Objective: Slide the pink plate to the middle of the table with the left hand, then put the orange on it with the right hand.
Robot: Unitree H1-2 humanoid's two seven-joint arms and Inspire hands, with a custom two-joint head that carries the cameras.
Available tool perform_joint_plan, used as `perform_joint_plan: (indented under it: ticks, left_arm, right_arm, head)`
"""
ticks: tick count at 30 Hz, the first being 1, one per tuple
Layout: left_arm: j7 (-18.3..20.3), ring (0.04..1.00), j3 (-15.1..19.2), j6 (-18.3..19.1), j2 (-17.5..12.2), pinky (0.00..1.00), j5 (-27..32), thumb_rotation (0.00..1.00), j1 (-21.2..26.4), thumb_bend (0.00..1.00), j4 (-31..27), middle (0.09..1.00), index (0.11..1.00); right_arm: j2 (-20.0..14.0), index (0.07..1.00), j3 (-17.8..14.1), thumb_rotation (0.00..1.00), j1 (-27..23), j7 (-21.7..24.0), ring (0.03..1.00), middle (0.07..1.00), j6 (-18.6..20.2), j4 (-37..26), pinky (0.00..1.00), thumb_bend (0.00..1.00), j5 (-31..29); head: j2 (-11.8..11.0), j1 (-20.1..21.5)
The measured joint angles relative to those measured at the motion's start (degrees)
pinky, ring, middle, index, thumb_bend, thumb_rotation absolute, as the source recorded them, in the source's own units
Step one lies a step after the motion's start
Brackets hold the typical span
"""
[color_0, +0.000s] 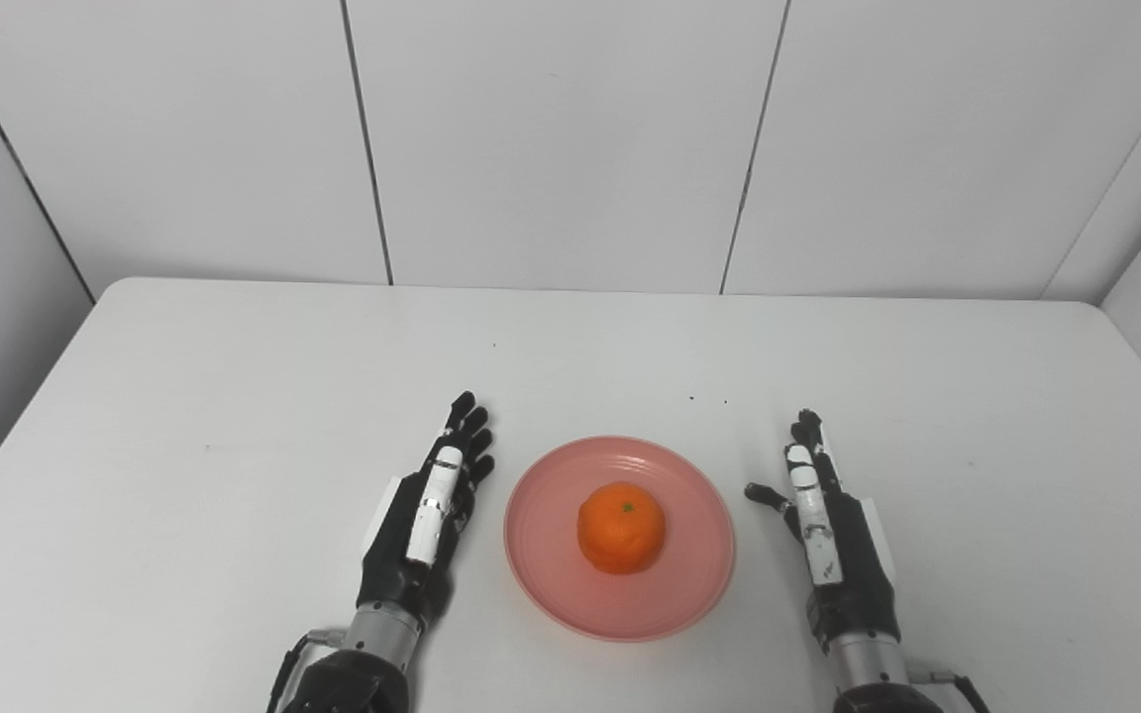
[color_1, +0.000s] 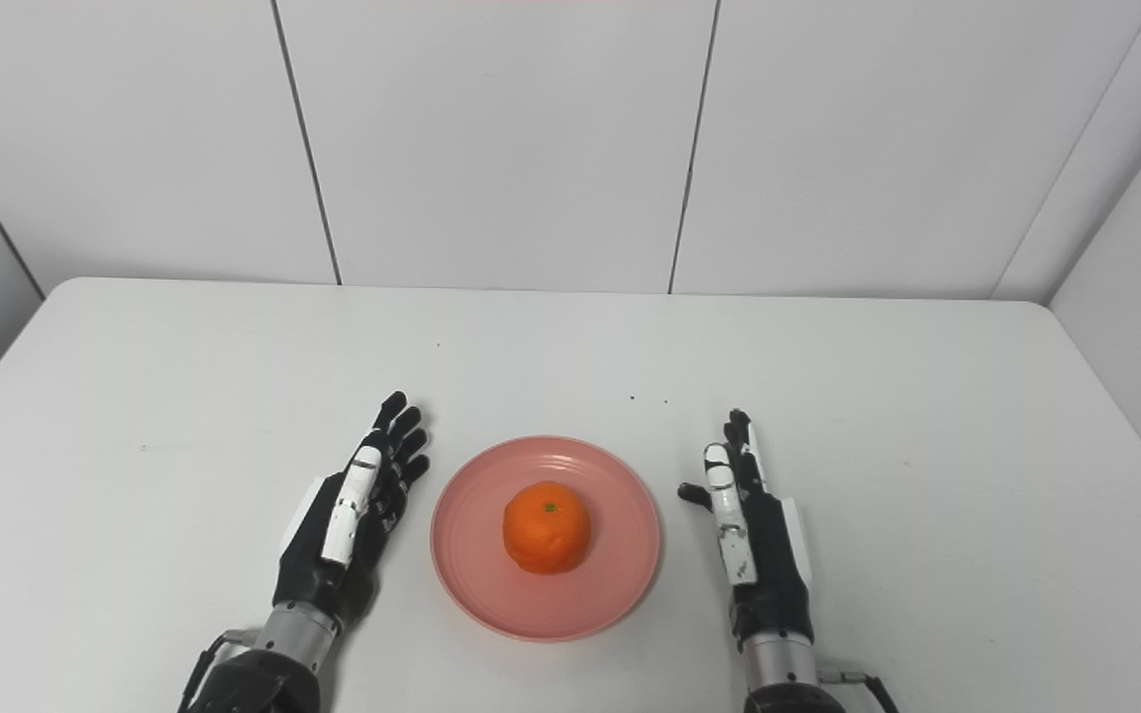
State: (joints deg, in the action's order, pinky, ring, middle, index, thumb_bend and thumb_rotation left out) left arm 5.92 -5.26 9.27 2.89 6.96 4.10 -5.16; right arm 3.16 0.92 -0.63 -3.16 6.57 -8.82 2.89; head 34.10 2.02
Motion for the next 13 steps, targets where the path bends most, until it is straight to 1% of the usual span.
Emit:
perform_joint_plan:
  ticks: [11,13]
  left_arm:
    - [-0.53,1.000,-0.34,-0.93,0.07,1.00,-1.21,1.00,-0.40,0.38,-0.06,1.000,1.000]
    - [-0.53,1.000,-0.33,-0.94,0.09,1.00,-1.20,1.00,-0.41,0.38,-0.06,1.000,1.000]
  right_arm:
    - [0.42,0.999,-0.02,1.00,0.17,-0.07,0.996,0.997,0.20,-0.27,1.00,0.21,-0.51]
    - [0.43,0.999,-0.01,1.00,0.18,-0.06,0.995,0.997,0.20,-0.27,1.00,0.22,-0.59]
  head:
    - [0.26,-0.09]
    - [0.26,0.00]
